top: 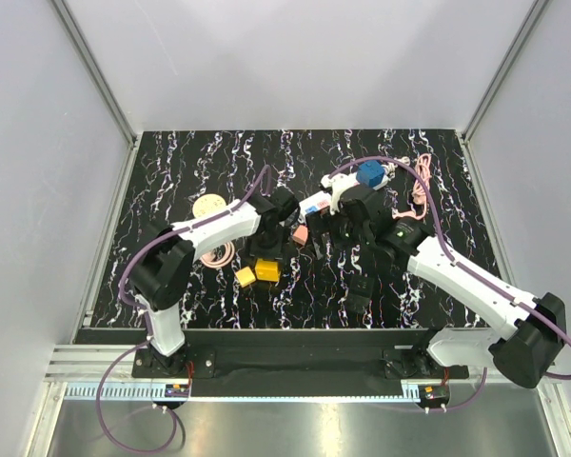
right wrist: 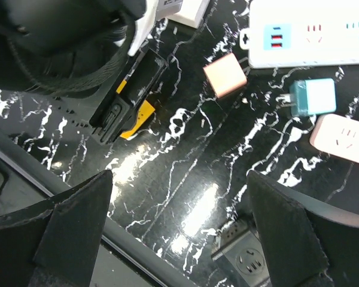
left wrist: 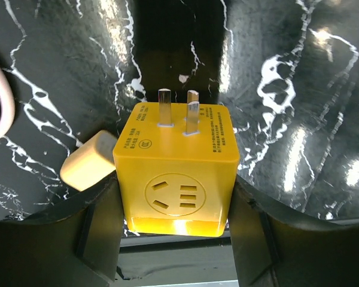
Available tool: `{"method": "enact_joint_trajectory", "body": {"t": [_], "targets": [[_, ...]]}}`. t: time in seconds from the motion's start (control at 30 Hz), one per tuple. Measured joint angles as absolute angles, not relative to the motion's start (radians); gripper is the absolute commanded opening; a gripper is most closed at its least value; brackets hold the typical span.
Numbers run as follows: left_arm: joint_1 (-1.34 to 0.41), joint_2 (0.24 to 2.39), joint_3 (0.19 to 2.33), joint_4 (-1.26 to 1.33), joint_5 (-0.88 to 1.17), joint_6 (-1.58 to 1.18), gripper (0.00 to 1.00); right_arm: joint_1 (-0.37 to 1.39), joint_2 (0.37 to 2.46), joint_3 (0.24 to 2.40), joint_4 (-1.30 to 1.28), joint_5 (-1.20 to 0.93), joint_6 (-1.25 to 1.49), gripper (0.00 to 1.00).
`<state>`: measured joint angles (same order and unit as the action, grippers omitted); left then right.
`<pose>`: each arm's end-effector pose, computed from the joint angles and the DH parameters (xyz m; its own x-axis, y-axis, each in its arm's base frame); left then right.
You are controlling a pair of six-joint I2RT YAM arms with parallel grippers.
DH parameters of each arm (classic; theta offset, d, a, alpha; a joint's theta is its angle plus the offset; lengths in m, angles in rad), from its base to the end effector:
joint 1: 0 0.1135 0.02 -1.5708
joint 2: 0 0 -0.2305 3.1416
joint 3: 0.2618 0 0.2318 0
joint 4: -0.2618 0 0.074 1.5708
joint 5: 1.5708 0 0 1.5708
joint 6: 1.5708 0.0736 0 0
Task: Insert the plug
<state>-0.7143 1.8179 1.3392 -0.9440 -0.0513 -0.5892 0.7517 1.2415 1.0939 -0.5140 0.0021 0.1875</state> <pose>0.2477 -0.2097 0.1412 -0.9817 0.1166 -0.1509 0.1239 0.9915 -0.0398 0.2136 0.1994 0.2673 -0.5680 -0.2758 -0.7754 -0.5860 0.7970 0.1458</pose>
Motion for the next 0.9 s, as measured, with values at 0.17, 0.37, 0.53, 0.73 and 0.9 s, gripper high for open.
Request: {"method": "enact_joint_trajectory", "body": {"t": [0.17, 0.37, 0.53, 0.73, 0.9], "targets": [[-0.714, 1.839, 1.367, -0.937, -0.045, -0.584, 0.73, 0.753, 1.241, 1.094, -0.529, 0.016, 0.178, 0.99], [-0.678, 1.773, 1.386, -0.923, 0.005, -0.564, 0.82, 0.803, 1.262, 1.095, -0.529, 0.023, 0.098, 0.99], [-0.56, 1.641, 1.384, -0.916, 0.047, -0.534, 0.82, 0.891, 1.382, 1.118, -0.524, 0.046, -0.001, 1.0], [-0.289, 1.455, 1.189, -0.838, 0.14, -0.505, 0.81, 0.968, 1.561, 1.159, -0.521, 0.029, -0.141, 1.0], [-0.11, 1.343, 1.051, -0.805, 0.22, -0.483, 0.82, 0.968, 1.694, 1.252, -0.521, 0.002, -0.25, 1.0]]}}
